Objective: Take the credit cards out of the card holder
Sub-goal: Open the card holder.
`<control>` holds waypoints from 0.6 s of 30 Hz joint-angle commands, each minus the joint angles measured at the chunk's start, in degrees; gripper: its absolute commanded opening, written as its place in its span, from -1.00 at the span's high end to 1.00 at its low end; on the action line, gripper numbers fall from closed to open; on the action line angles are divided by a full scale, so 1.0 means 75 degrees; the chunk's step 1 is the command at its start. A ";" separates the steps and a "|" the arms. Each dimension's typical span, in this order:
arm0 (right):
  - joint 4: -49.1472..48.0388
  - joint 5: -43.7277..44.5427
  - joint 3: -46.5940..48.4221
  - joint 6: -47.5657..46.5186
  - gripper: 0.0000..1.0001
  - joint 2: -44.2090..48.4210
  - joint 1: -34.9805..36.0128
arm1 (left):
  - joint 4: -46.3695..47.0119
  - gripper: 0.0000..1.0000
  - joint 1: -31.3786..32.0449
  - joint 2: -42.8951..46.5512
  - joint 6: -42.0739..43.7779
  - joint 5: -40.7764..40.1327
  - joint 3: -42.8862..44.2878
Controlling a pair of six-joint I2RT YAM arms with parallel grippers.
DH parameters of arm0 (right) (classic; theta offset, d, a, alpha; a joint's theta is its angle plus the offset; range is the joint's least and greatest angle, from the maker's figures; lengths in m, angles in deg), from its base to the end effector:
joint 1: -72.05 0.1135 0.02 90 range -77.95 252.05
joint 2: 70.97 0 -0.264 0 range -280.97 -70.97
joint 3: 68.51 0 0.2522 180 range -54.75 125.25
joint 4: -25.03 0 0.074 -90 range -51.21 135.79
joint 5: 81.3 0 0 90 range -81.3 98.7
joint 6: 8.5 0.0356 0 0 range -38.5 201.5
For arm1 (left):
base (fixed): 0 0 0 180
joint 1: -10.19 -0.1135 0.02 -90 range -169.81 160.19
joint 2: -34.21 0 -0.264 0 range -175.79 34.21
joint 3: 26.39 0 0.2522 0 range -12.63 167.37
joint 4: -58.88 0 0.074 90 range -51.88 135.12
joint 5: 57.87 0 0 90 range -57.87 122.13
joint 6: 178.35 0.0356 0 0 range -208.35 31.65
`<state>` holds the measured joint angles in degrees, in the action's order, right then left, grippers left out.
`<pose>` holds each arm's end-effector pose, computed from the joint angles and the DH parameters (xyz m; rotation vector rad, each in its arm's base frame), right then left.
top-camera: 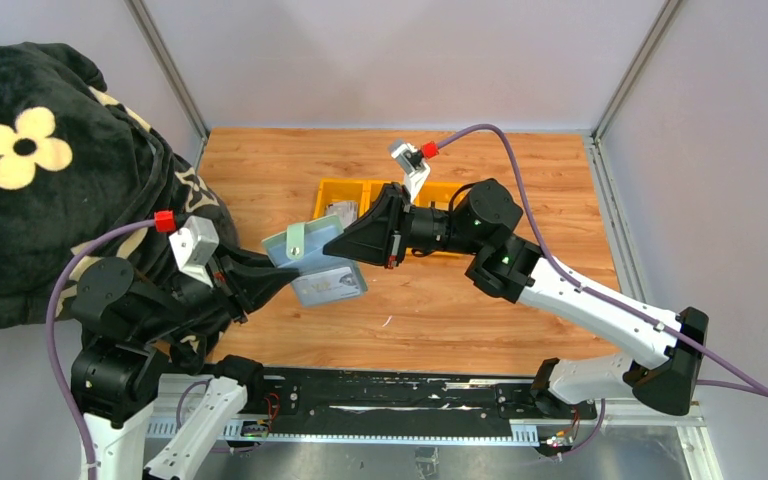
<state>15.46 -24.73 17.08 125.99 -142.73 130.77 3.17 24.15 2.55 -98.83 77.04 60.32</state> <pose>0.1273 0.2473 0.4657 -0.7778 1.2603 1.8583 0.0318 -0.0338 0.4576 0.6747 1.5181 -0.9430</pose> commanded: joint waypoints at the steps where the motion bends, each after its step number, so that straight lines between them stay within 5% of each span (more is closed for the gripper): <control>1: -0.0807 -0.0194 -0.0050 0.0501 0.95 0.0110 0.0007 | 0.0765 0.66 0.0003 0.0162 -0.0362 -0.0451 -0.0137; 8: -0.0819 -0.0232 -0.0174 0.0644 0.58 0.0069 0.0050 | 0.1271 1.00 0.0003 0.0162 -0.1389 -0.0264 -0.0199; 13: -0.0652 -0.0103 -0.0262 0.0537 0.51 0.0136 0.0048 | 0.1760 1.00 0.0003 0.0166 -0.2500 0.0167 -0.0373; 18: -0.0297 -0.0523 -0.0251 0.0082 0.10 0.0261 0.0046 | 0.1649 1.00 0.0003 0.0066 -0.2880 0.0125 -0.0355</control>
<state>12.03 -24.94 15.88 129.36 -142.65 130.79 11.58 24.15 3.60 -115.20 77.17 57.34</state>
